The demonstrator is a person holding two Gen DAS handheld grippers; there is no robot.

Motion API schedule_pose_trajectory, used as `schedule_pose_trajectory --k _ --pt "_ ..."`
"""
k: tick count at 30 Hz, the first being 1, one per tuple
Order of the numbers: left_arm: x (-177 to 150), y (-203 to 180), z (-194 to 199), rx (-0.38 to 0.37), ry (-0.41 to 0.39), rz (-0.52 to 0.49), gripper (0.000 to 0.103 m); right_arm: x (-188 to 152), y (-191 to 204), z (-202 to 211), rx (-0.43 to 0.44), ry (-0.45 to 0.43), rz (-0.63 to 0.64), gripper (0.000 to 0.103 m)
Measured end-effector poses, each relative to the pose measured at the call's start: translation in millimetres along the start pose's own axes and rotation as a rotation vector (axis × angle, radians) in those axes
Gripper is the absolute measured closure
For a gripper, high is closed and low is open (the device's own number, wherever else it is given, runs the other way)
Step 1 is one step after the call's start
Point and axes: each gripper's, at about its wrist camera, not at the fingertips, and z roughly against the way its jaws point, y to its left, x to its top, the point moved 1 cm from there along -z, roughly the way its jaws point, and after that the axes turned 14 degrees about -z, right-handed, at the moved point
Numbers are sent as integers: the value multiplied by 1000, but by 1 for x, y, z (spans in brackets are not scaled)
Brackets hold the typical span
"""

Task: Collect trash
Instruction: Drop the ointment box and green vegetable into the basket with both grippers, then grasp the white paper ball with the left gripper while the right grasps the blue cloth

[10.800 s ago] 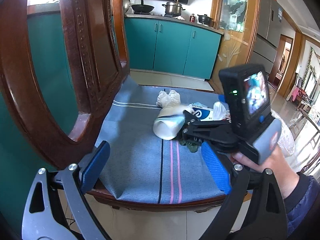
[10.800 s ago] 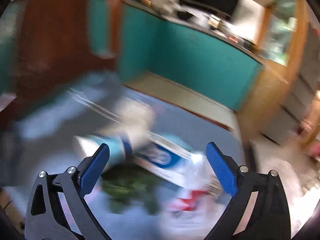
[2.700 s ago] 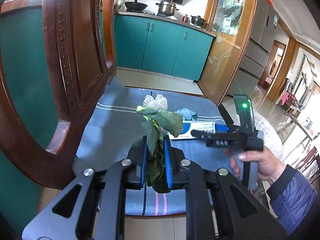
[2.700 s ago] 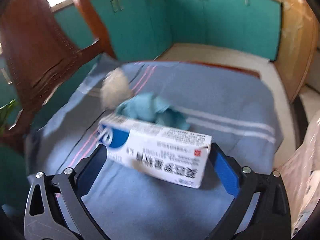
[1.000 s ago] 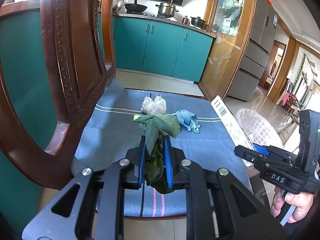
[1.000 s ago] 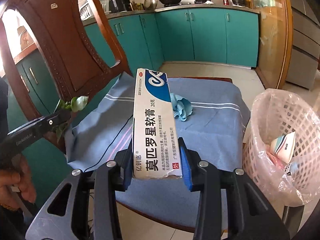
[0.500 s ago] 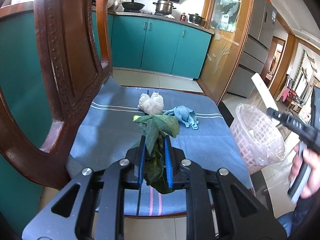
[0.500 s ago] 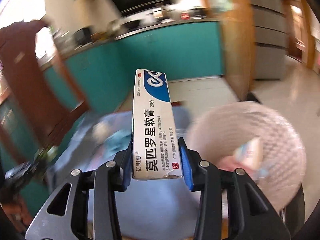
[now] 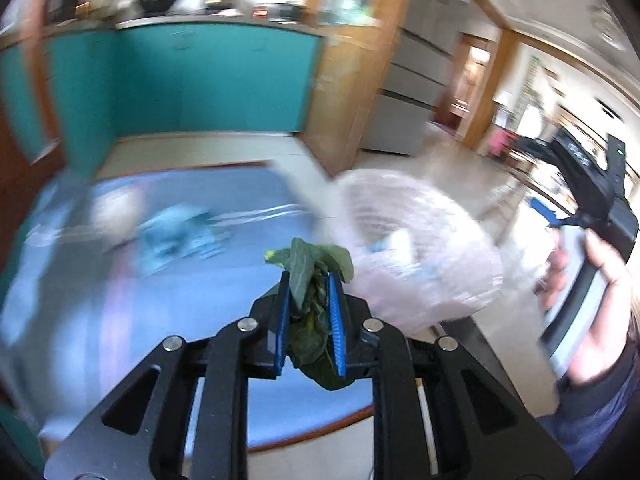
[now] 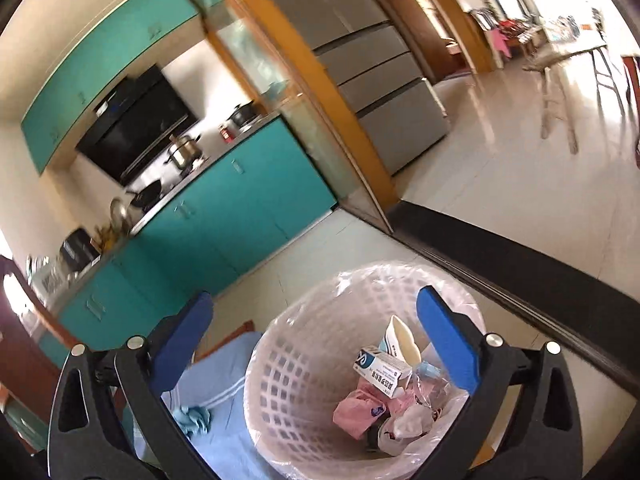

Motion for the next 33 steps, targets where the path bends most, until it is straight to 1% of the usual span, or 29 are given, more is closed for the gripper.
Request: schedule_pose_trajectory --k 2,3,4,5,6,7,8,9,11,13,15,16,17,18,20,22,24,25,27,30,31,32,33 --pt "31 -29 -24 -67 -21 -37 85 2 -5 2 -2 -16 -19 3" --pt "43 -39 -35 -93 -31 -39 85 2 -6 4 -2 -22 -24 3" --pt "58 -49 -49 -124 -35 -28 81 4 -8 6 -1 -35 -33 3" --pt "66 -55 -60 -145 -28 -13 61 7 -12 7 1 -46 -40 3" --pt "73 -59 -70 -153 -16 3 48 8 -14 9 2 -61 -47 3" --pt "76 -60 -77 -136 -7 18 25 9 -14 10 2 -72 -50 3" --pt "76 -59 -82 -87 -3 30 21 11 -16 9 4 -66 -46 3" --pt "73 -54 -82 -47 0 36 20 11 -15 7 7 -56 -44 3" --pt "62 -39 -77 -15 -2 36 18 7 -11 4 20 -36 -30 3" --pt "51 -18 -68 59 -9 33 17 -2 -1 -1 35 -16 17 3" --pt "37 22 -56 169 -8 46 16 -19 18 -8 57 35 111 3" --pt "34 37 -53 207 -4 62 15 -27 26 -11 65 58 150 4" --pt "28 66 -48 262 7 98 15 -38 36 -14 74 86 195 4" --pt "23 86 -46 295 18 126 15 -48 45 -17 83 120 234 4" --pt "14 140 -42 381 39 208 15 -72 62 -26 106 200 310 4" --pt "10 180 -42 455 66 259 15 -91 76 -32 123 258 369 4" --pt "9 207 -47 463 92 299 15 -104 86 -35 129 284 419 4" --pt "8 215 -52 463 105 306 15 -114 92 -39 135 315 451 4" --pt "11 229 -68 459 138 301 15 -125 99 -43 138 342 478 4" --pt "12 239 -103 409 219 283 15 -147 110 -51 140 377 538 4" --pt "8 245 -112 406 255 286 18 -156 114 -56 134 384 564 4" --pt "2 252 -123 409 297 301 25 -165 118 -60 129 401 588 4" --pt "-3 254 -128 397 314 314 32 -169 121 -66 125 418 603 4"
